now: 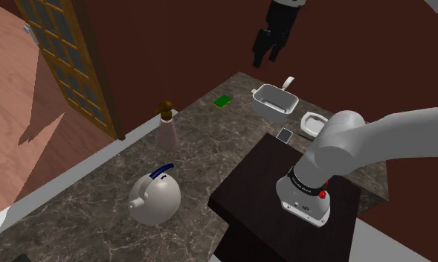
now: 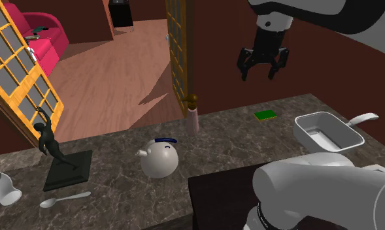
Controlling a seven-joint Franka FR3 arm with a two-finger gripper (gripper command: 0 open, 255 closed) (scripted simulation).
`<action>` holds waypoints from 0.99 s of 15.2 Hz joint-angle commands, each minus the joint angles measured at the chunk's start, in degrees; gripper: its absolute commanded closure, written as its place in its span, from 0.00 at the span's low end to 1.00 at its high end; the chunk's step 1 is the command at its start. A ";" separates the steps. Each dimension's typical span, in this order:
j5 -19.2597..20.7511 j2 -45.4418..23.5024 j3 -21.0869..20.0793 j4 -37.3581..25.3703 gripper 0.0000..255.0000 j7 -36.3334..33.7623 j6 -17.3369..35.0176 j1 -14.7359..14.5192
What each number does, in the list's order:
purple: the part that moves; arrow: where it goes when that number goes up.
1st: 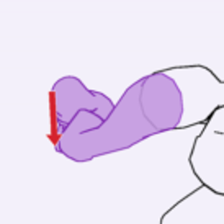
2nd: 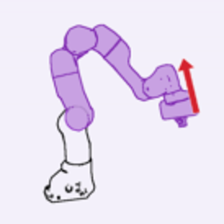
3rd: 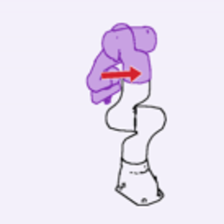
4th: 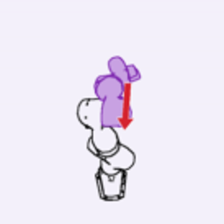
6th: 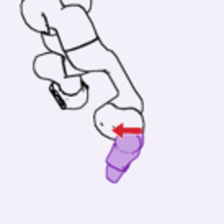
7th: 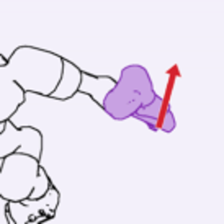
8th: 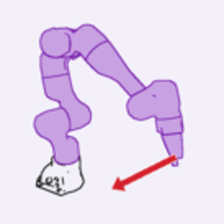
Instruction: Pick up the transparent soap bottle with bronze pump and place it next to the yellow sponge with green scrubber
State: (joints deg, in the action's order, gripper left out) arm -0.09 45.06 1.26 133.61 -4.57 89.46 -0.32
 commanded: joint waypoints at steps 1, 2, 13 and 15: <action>0.00 0.00 0.00 0.00 0.00 0.00 0.00 0.00; -0.63 -1.55 -0.53 0.12 0.00 -1.05 1.49 -0.08; -6.01 -21.88 -5.63 -3.72 0.00 -11.39 16.45 -0.85; -6.64 -26.03 -6.36 -5.42 0.00 -13.10 18.70 -0.98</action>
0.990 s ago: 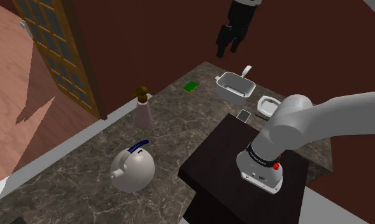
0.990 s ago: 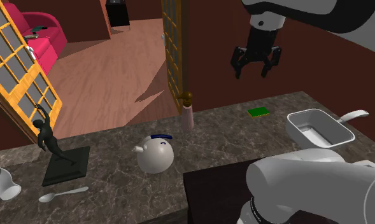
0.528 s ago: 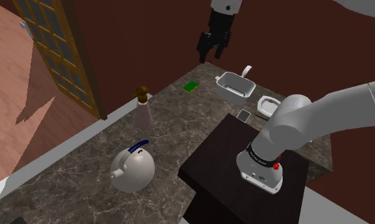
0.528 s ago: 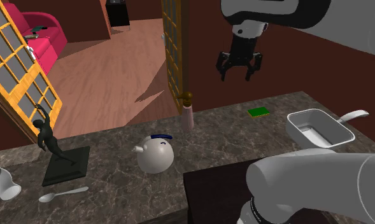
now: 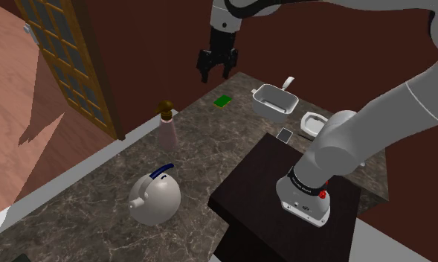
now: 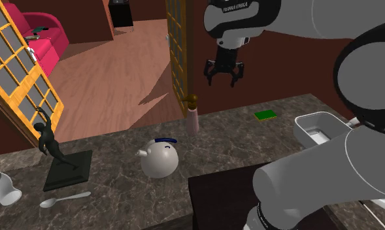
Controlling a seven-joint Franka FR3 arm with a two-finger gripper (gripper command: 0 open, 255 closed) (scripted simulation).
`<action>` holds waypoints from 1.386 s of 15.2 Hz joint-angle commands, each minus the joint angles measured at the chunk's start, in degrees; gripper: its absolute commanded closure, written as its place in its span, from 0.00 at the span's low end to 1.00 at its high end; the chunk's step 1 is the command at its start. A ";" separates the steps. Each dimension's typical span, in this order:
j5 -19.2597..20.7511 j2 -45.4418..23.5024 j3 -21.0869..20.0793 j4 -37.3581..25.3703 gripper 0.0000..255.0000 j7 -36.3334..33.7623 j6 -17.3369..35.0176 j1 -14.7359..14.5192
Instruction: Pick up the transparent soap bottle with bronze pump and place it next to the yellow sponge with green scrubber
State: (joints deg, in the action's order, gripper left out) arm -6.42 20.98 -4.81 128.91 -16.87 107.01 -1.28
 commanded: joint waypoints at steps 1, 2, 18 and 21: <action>-0.58 -4.06 -0.62 -1.69 0.00 -1.65 2.20 -0.08; -0.81 -6.19 -0.93 -2.73 0.00 -2.49 3.20 -0.16; -2.05 -38.60 -2.91 -25.69 0.00 -13.62 11.73 -2.16; -2.07 -39.46 -2.99 -24.54 0.00 -13.61 13.77 -2.37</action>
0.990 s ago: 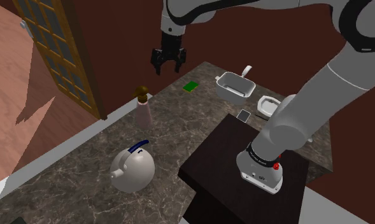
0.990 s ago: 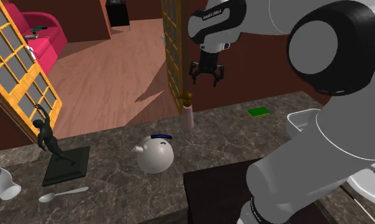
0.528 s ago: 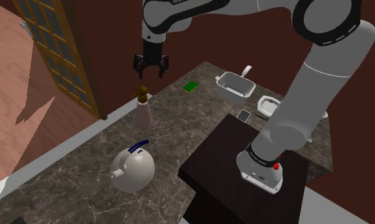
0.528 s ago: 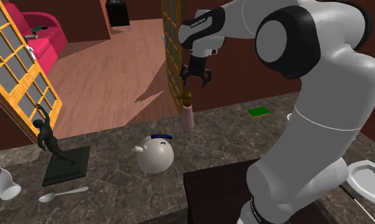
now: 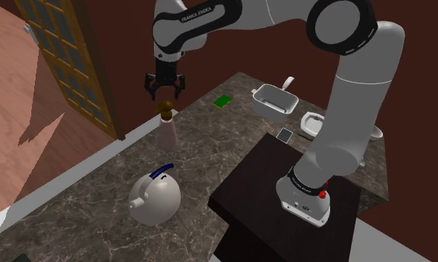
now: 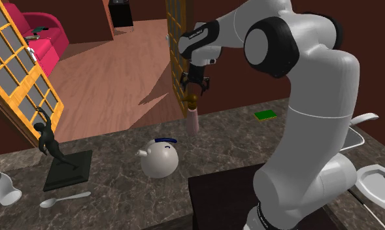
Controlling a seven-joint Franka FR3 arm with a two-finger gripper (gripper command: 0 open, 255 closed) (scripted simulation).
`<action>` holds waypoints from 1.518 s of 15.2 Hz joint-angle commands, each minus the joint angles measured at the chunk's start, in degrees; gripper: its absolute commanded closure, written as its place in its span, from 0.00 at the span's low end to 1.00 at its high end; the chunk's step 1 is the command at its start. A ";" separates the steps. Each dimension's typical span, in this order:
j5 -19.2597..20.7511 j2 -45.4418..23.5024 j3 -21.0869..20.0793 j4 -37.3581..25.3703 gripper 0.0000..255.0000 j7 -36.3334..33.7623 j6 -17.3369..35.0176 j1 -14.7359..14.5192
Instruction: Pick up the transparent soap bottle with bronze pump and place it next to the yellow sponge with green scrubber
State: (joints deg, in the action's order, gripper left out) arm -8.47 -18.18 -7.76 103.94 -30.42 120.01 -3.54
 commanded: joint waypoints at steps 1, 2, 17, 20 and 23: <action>-0.03 -0.61 -0.07 0.79 0.00 -0.05 1.45 -0.17; -0.04 -0.93 -0.10 1.14 0.00 -0.05 2.12 -0.25; -0.05 -1.44 -0.14 1.67 1.00 -0.04 3.16 -0.36; -0.05 -1.43 -0.14 1.67 1.00 -0.04 3.16 -0.36; -0.03 -0.72 -0.14 1.08 1.00 -0.21 1.88 -0.32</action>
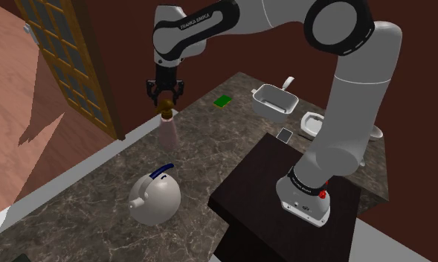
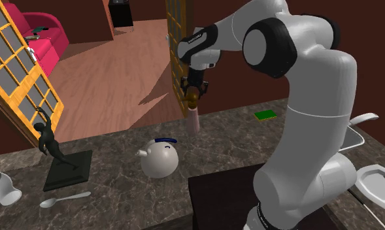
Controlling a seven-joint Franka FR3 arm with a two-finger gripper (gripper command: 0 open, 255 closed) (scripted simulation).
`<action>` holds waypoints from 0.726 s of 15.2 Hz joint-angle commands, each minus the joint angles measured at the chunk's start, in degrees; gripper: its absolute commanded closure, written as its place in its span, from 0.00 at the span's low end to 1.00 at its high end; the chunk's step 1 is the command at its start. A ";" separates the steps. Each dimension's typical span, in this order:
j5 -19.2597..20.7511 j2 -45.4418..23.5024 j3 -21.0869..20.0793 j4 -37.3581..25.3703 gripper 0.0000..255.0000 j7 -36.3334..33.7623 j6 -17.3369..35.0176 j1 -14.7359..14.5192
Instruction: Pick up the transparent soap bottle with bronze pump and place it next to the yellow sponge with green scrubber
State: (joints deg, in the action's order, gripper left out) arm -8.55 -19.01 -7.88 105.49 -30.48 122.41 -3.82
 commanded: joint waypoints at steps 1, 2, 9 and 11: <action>0.05 0.46 -0.02 -0.78 1.00 -0.24 -1.18 -0.03; 0.06 0.78 -0.02 -1.12 1.00 -0.32 -1.84 -0.01; 0.12 2.86 -0.03 -3.76 1.00 -0.94 -6.51 0.10; 0.15 3.36 -0.03 -4.64 1.00 -1.12 -7.87 0.13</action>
State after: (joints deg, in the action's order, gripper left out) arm -8.41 -16.03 -7.90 101.30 -31.46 115.34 -3.69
